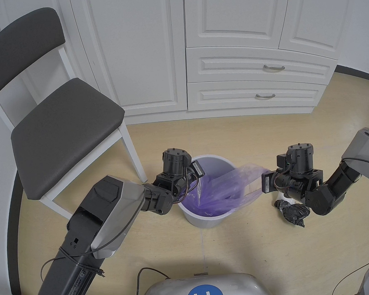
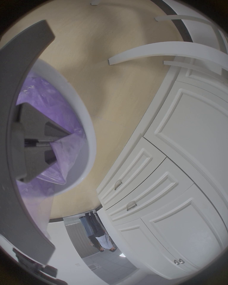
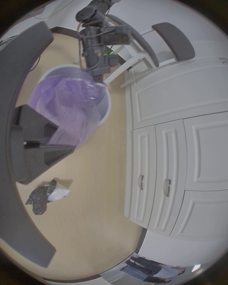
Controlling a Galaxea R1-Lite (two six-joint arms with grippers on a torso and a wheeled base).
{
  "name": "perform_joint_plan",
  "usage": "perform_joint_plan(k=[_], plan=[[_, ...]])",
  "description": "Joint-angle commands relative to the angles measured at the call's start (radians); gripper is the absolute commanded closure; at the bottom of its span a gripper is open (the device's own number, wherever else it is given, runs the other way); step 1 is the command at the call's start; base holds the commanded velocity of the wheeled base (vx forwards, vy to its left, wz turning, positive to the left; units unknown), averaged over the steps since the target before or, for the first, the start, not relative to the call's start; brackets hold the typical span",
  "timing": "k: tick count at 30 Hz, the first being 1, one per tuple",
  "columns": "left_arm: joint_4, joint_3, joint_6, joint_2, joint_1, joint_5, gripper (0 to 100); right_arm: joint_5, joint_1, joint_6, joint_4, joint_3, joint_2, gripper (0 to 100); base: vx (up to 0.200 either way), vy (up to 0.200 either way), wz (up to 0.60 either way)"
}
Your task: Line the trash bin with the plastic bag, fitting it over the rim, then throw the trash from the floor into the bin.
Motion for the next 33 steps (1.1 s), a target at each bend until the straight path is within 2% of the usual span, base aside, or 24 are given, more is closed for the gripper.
perform_joint_plan(k=[1,4,7,12,15,21,25,31,33], plan=[[0.005,0.096,0.013,-0.137,-0.023,0.018,100,0.006,-0.041,0.002,0.172,-0.003,-0.101,100,0.0,0.0,0.0],[0.005,0.207,0.045,-0.223,-0.049,0.009,100,0.012,-0.057,0.002,0.236,-0.003,-0.149,100,0.0,0.0,0.0],[0.003,0.339,0.128,-0.312,-0.075,0.01,100,0.012,-0.07,-0.001,0.27,0.0,-0.176,100,0.0,0.0,0.0],[0.006,0.501,0.217,-0.416,-0.086,0.019,100,0.013,-0.078,-0.044,0.319,0.02,-0.19,100,0.0,0.0,0.0],[0.005,0.607,0.271,-0.482,-0.052,0.019,100,0.012,-0.081,-0.084,0.318,0.043,-0.181,100,0.0,0.0,0.0],[0.005,0.719,0.337,-0.546,0.037,0.012,100,0.013,-0.104,-0.156,0.318,0.072,-0.182,100,0.0,0.0,0.0],[0.005,0.776,0.414,-0.546,0.079,0.007,100,0.013,-0.118,-0.214,0.316,0.097,-0.173,100,0.0,0.0,0.0],[0.0,0.834,0.515,-0.551,0.126,-0.022,100,0.015,-0.141,-0.254,0.313,0.109,-0.164,100,0.0,0.0,0.0],[0.0,0.859,0.552,-0.553,0.137,-0.048,100,0.042,-0.155,-0.303,0.313,0.134,-0.167,100,0.0,0.0,0.0]])
